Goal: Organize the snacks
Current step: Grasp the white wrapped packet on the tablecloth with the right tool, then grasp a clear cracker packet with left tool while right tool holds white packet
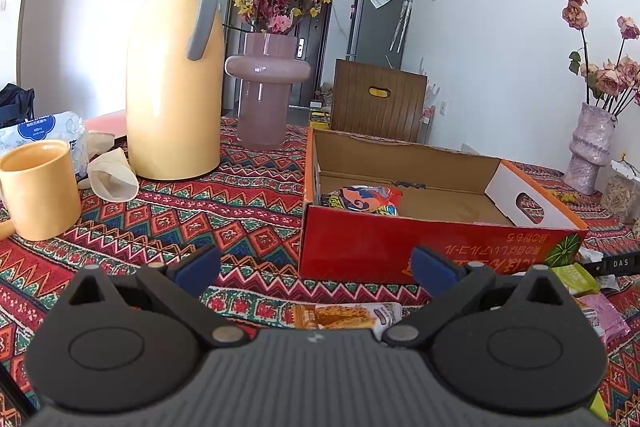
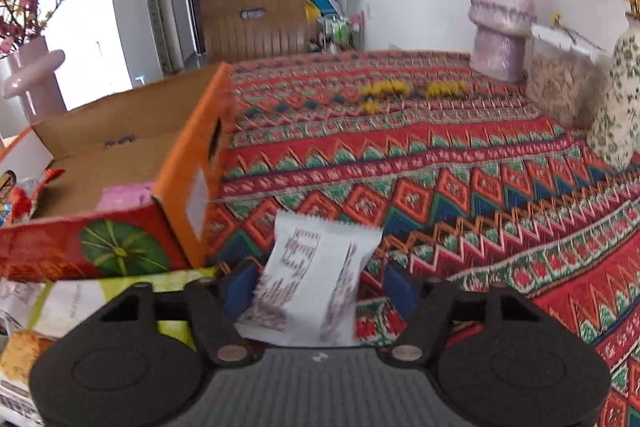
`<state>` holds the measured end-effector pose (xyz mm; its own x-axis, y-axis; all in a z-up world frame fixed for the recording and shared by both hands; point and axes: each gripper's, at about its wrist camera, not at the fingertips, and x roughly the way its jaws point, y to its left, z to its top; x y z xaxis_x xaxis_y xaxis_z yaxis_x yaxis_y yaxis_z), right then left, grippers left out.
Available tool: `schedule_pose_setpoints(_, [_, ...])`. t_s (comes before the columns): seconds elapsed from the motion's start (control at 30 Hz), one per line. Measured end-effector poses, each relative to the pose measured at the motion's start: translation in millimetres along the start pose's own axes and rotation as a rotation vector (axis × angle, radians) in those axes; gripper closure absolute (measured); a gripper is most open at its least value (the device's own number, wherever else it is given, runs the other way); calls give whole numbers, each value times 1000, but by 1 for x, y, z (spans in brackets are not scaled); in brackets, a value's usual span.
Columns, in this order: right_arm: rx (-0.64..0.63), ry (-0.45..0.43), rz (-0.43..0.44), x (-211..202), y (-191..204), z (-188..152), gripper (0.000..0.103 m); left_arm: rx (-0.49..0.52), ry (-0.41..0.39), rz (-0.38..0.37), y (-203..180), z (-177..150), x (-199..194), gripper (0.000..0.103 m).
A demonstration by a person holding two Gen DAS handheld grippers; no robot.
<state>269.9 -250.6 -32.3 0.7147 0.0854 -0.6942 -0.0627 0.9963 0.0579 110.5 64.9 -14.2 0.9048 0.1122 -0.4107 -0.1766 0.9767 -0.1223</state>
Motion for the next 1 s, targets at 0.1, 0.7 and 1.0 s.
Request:
schedule_pose_setpoints(0.1, [7, -23, 18, -7, -3, -4, 61, -2, -2, -3, 0, 0, 0, 0])
schedule_pose_setpoints(0.7, [48, -294, 65, -111, -4, -48, 61, 47, 214, -42, -8, 9, 4, 0])
schedule_pose_setpoints(1.0, [114, -276, 105, -109, -16, -68, 61, 211, 374, 42, -41, -5, 2, 0])
